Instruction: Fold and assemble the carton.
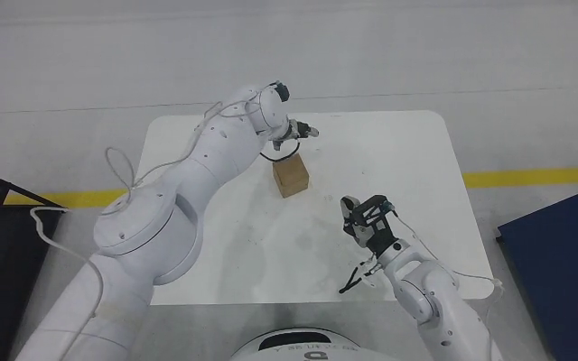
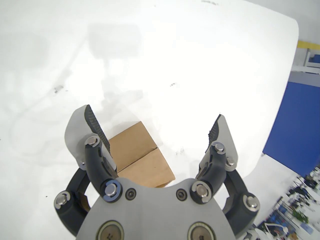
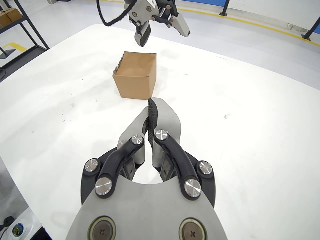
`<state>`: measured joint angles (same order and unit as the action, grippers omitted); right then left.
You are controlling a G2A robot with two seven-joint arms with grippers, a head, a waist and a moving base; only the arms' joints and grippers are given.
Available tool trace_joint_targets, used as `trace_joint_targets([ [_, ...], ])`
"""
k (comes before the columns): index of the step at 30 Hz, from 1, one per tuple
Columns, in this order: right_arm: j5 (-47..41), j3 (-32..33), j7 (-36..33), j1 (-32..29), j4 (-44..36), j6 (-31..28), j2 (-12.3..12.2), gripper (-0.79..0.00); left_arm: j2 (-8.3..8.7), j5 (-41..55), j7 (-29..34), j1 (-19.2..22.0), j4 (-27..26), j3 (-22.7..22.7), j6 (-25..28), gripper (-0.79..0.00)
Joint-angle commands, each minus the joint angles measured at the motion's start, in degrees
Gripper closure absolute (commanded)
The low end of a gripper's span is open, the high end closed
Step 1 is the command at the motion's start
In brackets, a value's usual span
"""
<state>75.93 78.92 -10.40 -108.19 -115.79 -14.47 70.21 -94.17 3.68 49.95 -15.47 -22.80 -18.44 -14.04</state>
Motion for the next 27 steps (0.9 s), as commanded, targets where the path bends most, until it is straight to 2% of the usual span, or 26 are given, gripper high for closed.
trace_joint_targets([
  [1,-0.1,0.2,0.3,-0.5,-0.4,-0.1,-0.1,0.000,-0.36,0.4,3.6,0.0,1.5,-0.2,2.0,-0.785],
  [10,-1.5,1.6,2.7,-2.9,-2.0,-0.8,-0.4,0.000,-0.91,8.2,19.4,-0.6,4.7,-4.2,10.1,-0.785],
  [19,-2.8,1.8,2.8,-2.8,-1.5,-0.5,-0.6,0.000,-0.04,6.1,14.8,-1.2,7.4,-5.4,9.7,-0.785],
  [22,-2.5,1.3,2.8,-2.6,-1.4,-0.6,-0.6,0.000,0.13,5.6,13.5,-2.5,5.1,-5.7,10.8,-0.785],
  [27,-2.4,0.9,3.1,-2.6,-1.3,-0.4,-0.7,0.000,-0.01,4.7,15.6,-4.7,0.7,-5.6,11.1,-0.785],
])
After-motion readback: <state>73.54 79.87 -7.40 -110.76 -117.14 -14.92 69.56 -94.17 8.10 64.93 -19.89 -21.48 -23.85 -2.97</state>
